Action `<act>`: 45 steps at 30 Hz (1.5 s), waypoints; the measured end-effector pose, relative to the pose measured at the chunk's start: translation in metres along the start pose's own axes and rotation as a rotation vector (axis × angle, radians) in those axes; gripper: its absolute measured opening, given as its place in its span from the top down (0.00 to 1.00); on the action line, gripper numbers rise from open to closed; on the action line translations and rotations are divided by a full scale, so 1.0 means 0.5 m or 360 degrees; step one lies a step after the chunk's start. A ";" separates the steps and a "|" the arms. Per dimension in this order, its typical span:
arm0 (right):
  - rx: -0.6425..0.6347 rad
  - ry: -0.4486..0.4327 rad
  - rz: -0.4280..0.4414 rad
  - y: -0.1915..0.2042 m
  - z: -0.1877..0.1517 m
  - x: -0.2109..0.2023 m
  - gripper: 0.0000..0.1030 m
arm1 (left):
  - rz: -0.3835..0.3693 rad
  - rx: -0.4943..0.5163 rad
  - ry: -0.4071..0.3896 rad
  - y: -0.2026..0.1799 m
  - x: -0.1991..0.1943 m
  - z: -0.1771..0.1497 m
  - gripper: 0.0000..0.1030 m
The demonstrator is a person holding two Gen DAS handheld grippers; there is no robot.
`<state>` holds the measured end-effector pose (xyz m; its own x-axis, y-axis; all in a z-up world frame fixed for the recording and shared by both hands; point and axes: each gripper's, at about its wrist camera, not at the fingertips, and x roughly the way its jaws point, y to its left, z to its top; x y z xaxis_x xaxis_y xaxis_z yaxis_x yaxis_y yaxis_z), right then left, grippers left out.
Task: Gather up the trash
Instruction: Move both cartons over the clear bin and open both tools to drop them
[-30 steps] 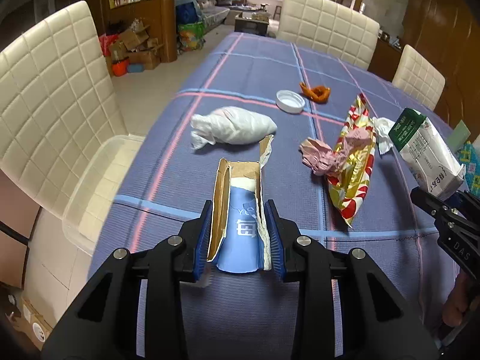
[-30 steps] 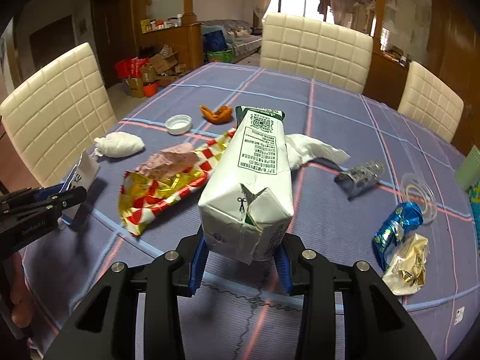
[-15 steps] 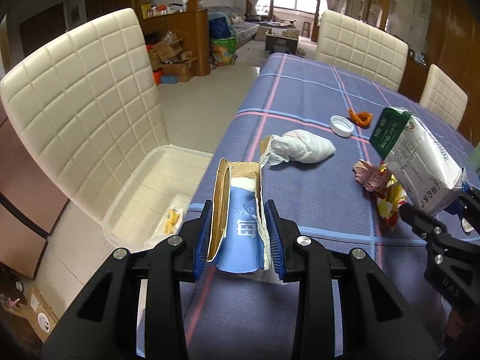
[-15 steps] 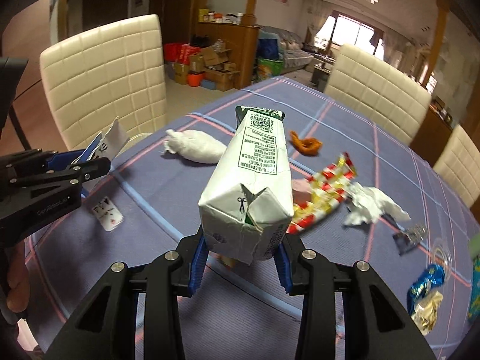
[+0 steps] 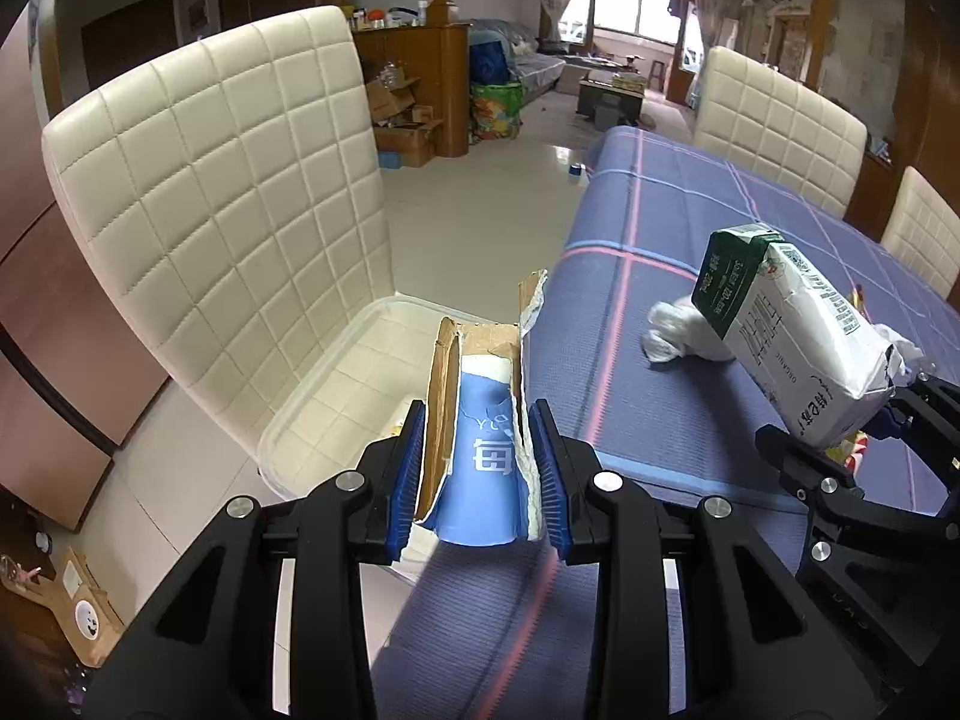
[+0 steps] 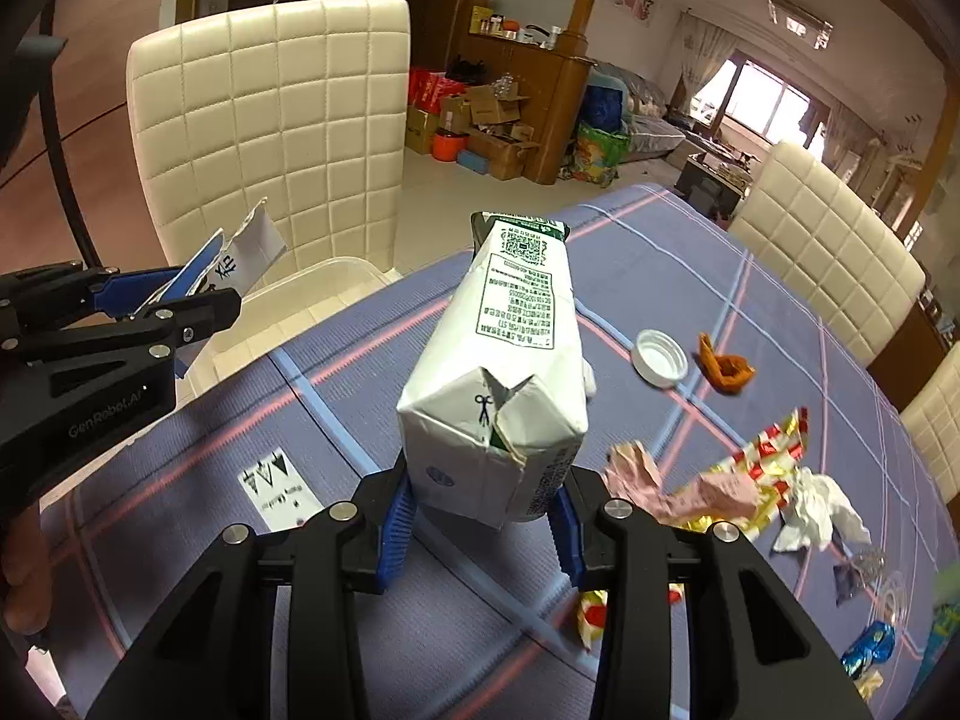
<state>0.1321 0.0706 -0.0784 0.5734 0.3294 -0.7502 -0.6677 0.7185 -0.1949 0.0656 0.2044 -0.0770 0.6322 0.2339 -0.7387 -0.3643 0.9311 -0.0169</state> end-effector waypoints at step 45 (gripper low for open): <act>-0.0111 -0.0046 -0.0016 0.068 0.117 0.092 0.35 | 0.0262 -0.0056 -0.0068 0.094 0.084 0.067 0.20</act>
<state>0.1638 0.1459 -0.0828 0.5933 0.3407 -0.7293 -0.6925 0.6779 -0.2467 0.0980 0.2675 -0.0862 0.5903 0.3949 -0.7040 -0.4887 0.8690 0.0776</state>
